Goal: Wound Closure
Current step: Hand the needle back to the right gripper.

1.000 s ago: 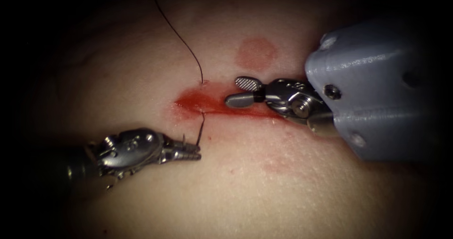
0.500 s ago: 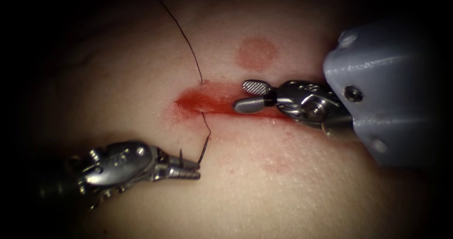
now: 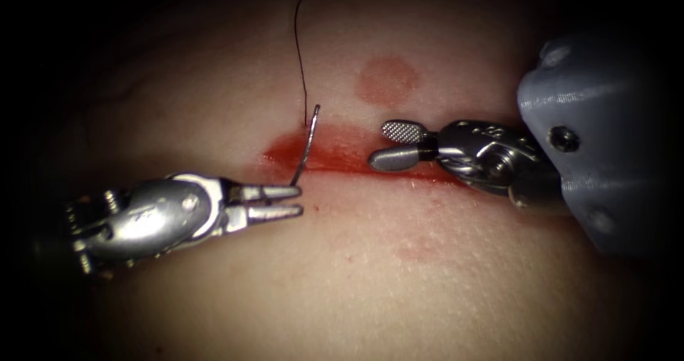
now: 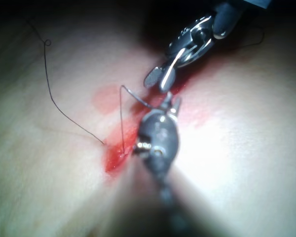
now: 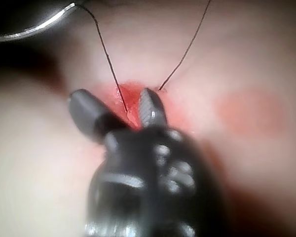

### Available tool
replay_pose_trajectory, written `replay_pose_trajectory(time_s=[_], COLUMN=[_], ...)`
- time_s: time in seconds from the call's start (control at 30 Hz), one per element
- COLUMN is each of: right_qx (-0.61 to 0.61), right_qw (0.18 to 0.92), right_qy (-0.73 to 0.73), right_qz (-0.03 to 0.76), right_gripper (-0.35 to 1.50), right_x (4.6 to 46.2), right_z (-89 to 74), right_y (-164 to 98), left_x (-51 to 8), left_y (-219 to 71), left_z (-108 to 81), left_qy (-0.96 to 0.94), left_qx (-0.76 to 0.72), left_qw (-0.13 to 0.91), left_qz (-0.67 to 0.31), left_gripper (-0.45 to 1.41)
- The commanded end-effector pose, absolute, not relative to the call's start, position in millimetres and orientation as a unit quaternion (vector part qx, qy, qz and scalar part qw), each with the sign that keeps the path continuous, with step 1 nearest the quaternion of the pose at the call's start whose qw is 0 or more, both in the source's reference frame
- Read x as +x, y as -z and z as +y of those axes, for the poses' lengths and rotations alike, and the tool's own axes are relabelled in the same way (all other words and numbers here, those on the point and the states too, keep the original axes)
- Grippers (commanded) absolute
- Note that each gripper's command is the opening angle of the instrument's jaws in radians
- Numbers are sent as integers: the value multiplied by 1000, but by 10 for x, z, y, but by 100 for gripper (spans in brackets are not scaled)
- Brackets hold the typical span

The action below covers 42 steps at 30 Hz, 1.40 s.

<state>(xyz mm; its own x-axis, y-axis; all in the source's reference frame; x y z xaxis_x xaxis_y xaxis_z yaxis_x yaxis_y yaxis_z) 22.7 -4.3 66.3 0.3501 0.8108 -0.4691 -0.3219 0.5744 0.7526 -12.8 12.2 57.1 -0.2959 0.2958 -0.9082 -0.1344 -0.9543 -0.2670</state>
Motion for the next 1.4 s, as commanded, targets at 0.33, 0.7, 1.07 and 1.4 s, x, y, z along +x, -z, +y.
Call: replay_pose_trajectory(time_s=[0.33, 0.7, 1.07, 1.4], right_qx=[318, 332, 313, 315], right_qw=[714, 670, 650, 638], right_qy=[-405, -424, -451, -463], right_qz=[474, 511, 526, 529], right_gripper=[128, 125, 125, 125], right_x=[246, 250, 274, 290], right_z=[-43, -26, -12, -13], right_y=[-652, -616, -629, -642], left_x=[-144, -144, -144, -147], left_y=[-582, -576, -576, -573], left_z=[138, 139, 134, 130], left_qy=[-807, -817, -818, -816], left_qx=[-580, -563, -564, -567], left_qw=[102, 77, 56, 41], left_qz=[46, 95, 104, 107], left_gripper=[-35, -35, -35, -35])
